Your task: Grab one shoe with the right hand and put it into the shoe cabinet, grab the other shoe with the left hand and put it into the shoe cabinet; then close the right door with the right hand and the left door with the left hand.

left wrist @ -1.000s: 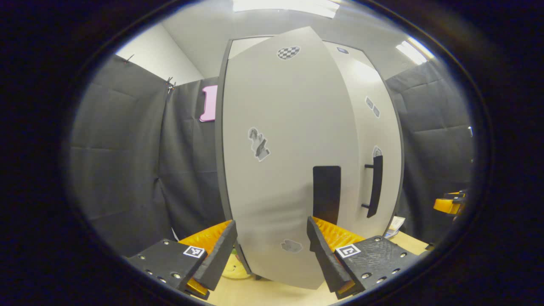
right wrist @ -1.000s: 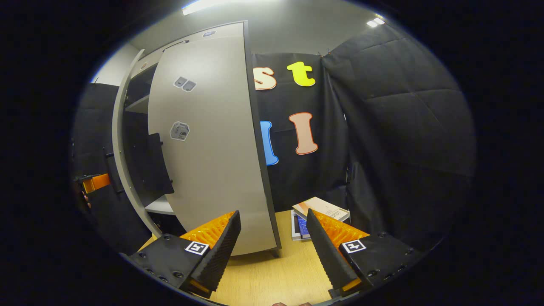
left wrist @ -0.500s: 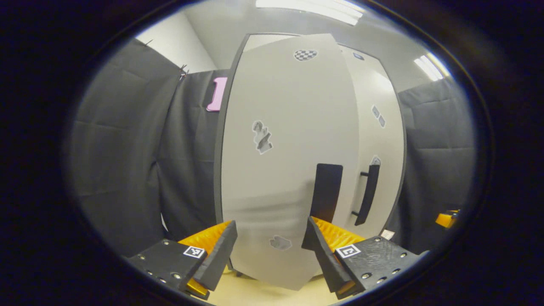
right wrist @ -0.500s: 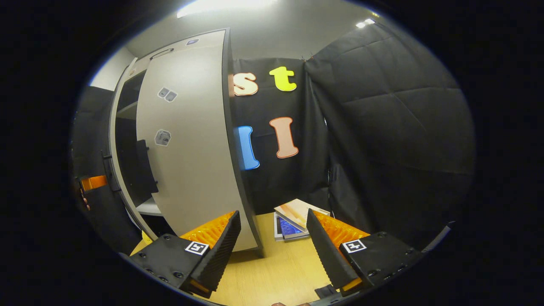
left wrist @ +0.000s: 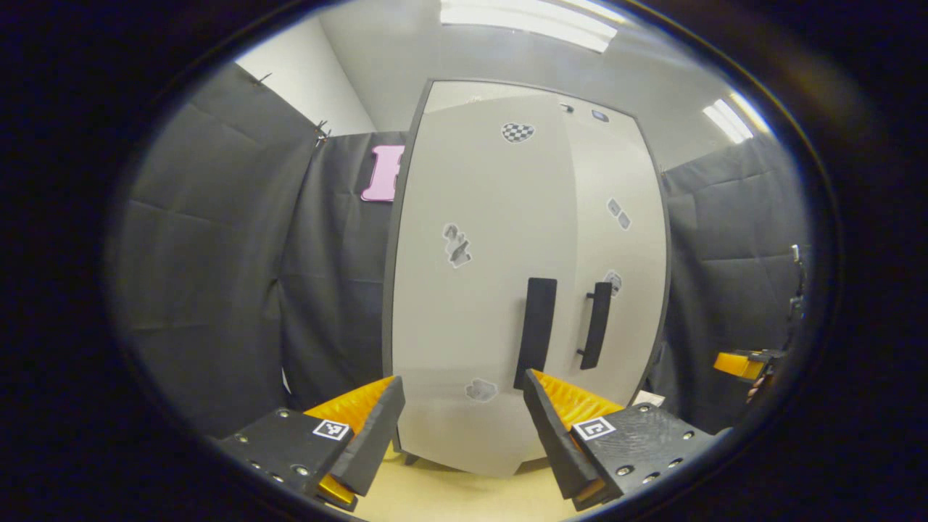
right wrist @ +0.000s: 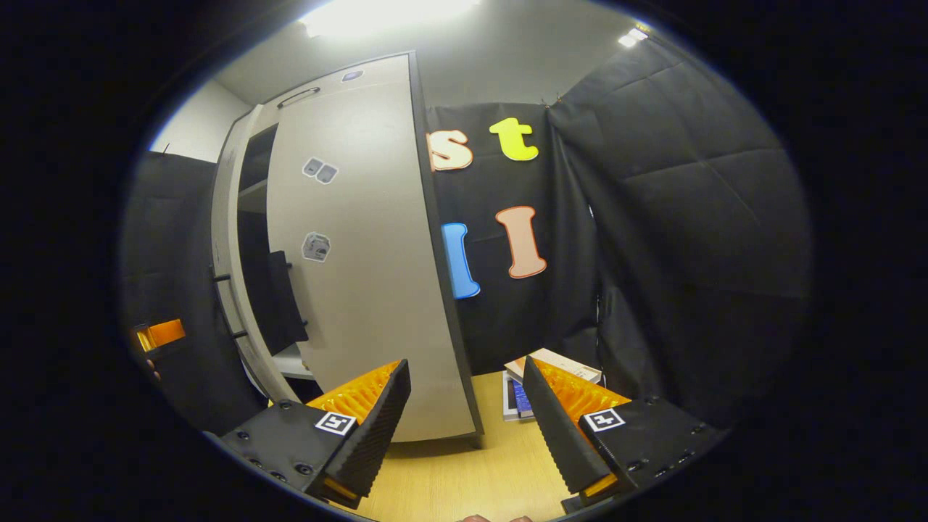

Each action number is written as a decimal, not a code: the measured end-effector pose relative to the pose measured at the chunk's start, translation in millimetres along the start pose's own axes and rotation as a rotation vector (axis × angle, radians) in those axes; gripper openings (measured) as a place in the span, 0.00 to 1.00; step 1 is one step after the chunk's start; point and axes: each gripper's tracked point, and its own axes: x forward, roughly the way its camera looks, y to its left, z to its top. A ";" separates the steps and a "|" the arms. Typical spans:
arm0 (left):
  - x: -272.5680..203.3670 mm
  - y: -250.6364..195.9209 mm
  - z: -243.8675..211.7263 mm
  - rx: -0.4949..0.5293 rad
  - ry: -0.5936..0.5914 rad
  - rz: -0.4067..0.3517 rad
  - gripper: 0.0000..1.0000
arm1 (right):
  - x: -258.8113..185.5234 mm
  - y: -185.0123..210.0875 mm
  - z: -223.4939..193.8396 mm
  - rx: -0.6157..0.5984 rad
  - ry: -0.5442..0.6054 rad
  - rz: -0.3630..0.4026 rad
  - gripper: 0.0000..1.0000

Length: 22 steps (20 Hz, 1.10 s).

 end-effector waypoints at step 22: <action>-87.2 25.0 -19.6 0.024 0.029 0.098 0.93 | -29.7 73.3 -39.4 -0.011 0.076 0.198 0.98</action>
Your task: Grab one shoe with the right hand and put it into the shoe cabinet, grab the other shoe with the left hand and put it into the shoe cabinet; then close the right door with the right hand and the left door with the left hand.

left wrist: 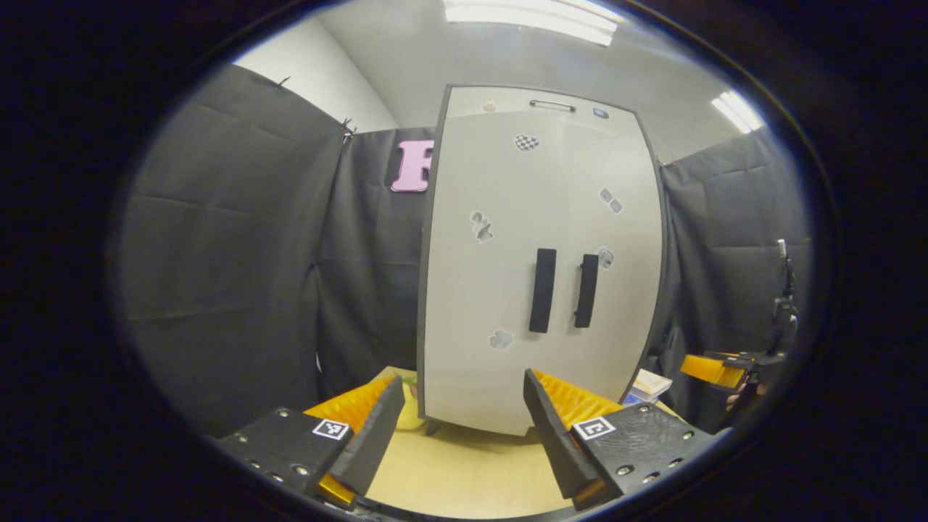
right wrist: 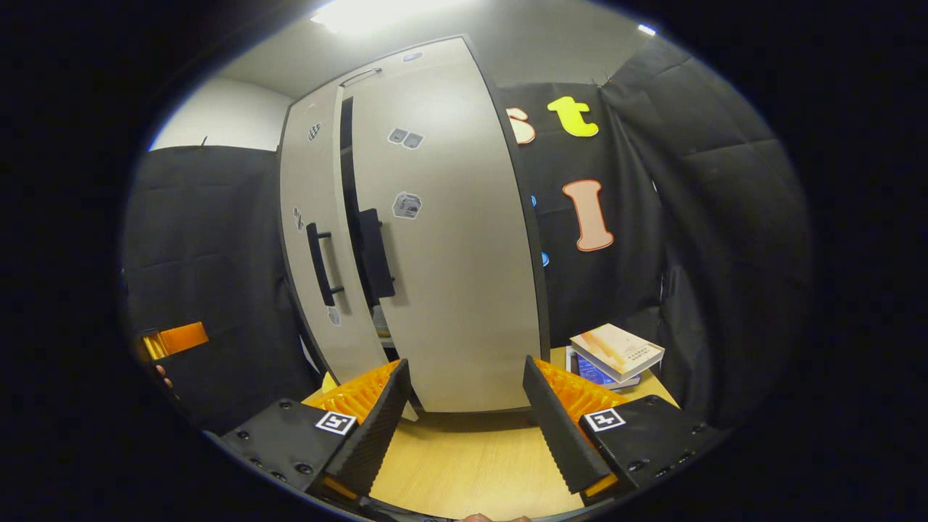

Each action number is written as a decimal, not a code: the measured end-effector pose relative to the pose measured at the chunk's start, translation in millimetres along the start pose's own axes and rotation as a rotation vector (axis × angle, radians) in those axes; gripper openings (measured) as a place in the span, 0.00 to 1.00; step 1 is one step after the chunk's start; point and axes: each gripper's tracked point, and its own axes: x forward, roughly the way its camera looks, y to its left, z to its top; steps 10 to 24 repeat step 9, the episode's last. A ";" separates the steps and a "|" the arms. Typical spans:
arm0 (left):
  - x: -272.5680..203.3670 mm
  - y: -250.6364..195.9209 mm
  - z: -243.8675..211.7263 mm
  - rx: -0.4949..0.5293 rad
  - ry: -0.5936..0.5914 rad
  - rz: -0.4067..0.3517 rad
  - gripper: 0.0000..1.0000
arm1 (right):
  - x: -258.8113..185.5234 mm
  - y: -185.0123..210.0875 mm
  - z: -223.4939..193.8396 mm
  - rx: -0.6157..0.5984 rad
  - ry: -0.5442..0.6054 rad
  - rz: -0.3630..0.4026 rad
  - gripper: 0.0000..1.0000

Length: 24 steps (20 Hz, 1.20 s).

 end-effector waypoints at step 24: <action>-7.4 33.6 -29.9 -0.010 -0.016 -0.134 0.97 | -12.5 34.4 7.0 -0.069 -0.018 -0.069 0.98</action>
